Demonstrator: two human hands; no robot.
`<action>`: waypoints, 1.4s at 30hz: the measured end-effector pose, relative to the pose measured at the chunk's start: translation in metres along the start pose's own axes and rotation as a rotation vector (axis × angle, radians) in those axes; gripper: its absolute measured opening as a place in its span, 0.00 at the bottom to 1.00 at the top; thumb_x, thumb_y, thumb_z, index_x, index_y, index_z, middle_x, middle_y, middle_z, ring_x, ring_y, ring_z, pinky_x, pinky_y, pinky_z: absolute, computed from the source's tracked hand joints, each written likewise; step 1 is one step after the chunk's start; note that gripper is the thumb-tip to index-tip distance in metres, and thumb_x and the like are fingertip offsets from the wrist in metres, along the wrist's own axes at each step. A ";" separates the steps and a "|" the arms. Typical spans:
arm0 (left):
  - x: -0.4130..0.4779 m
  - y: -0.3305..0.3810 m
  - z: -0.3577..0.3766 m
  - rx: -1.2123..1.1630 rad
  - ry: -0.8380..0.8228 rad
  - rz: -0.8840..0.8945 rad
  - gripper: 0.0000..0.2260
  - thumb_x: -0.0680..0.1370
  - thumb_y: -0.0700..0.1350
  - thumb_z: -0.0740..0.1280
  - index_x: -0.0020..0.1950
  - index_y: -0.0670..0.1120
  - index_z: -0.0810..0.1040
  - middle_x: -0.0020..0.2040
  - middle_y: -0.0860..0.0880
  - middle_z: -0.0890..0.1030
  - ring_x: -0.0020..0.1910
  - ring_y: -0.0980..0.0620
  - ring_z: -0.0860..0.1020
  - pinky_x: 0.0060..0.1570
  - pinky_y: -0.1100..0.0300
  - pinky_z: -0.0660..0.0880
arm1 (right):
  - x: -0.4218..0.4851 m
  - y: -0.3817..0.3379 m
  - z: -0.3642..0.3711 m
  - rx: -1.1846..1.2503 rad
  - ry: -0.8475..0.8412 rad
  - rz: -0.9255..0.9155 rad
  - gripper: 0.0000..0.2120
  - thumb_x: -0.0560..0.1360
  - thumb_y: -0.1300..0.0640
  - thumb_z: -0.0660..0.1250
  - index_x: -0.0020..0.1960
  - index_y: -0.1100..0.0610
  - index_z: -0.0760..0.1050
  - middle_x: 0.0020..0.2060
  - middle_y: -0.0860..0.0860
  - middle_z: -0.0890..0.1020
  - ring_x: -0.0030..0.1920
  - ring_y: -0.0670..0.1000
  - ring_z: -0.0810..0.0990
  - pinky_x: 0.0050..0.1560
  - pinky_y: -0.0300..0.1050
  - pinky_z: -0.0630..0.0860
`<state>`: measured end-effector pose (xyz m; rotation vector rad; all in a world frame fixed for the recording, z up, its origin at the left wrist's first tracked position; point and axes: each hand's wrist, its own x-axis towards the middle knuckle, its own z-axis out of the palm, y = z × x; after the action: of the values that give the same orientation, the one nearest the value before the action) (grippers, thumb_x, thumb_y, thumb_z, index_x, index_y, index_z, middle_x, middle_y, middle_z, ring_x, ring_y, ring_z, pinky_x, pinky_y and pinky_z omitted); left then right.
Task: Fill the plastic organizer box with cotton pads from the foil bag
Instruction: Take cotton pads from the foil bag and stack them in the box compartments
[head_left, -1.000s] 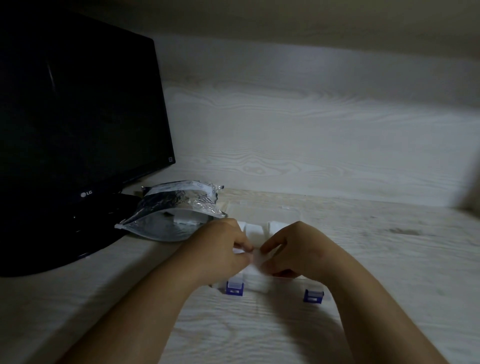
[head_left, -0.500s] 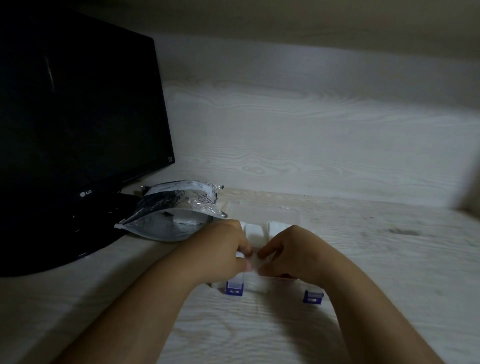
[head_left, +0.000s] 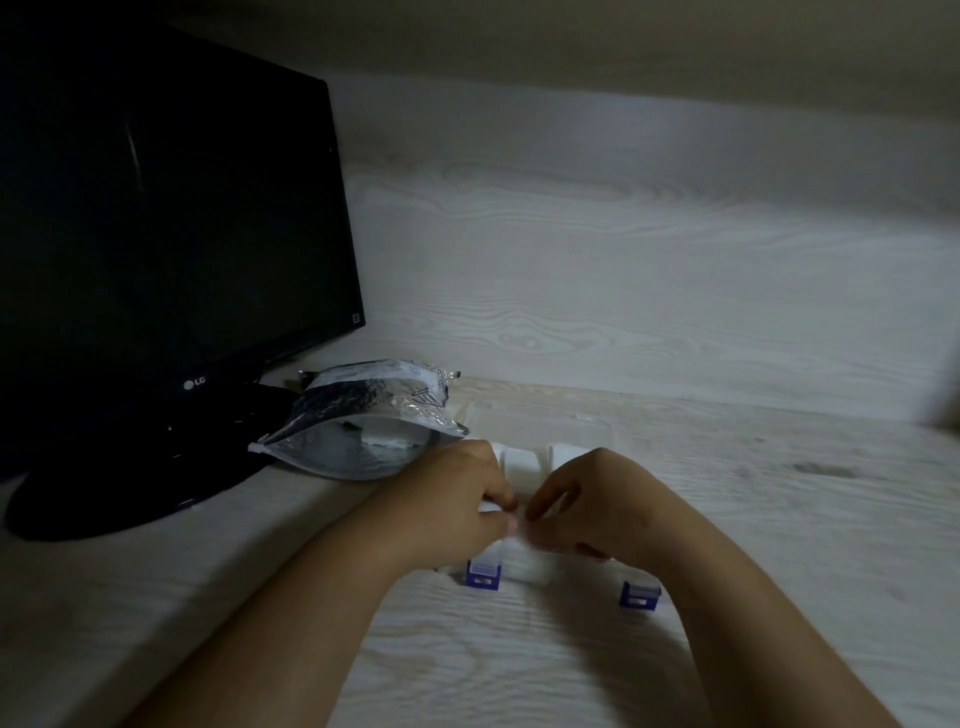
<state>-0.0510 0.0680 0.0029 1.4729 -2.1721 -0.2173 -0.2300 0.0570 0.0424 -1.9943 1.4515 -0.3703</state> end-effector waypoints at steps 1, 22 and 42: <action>0.000 -0.002 0.001 -0.027 0.012 -0.001 0.09 0.74 0.52 0.71 0.53 0.53 0.84 0.47 0.59 0.72 0.45 0.63 0.71 0.45 0.70 0.66 | -0.001 0.000 -0.001 -0.001 -0.006 -0.004 0.05 0.69 0.59 0.76 0.40 0.49 0.84 0.29 0.47 0.81 0.21 0.40 0.74 0.25 0.31 0.70; 0.004 -0.049 -0.004 0.074 0.184 -0.520 0.20 0.72 0.38 0.64 0.63 0.50 0.79 0.65 0.46 0.73 0.65 0.46 0.72 0.66 0.56 0.68 | 0.006 0.007 0.001 0.017 0.231 -0.071 0.06 0.74 0.53 0.69 0.41 0.51 0.83 0.32 0.48 0.84 0.28 0.41 0.79 0.25 0.29 0.70; 0.016 -0.067 0.011 0.158 -0.011 -0.588 0.21 0.77 0.49 0.59 0.70 0.61 0.70 0.78 0.46 0.57 0.74 0.43 0.60 0.74 0.52 0.56 | 0.009 0.008 0.005 0.007 0.220 -0.072 0.07 0.74 0.48 0.70 0.42 0.50 0.83 0.33 0.47 0.84 0.35 0.46 0.83 0.38 0.41 0.79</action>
<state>-0.0057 0.0250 -0.0279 2.1784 -1.7396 -0.2549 -0.2304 0.0492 0.0320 -2.0558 1.5090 -0.6424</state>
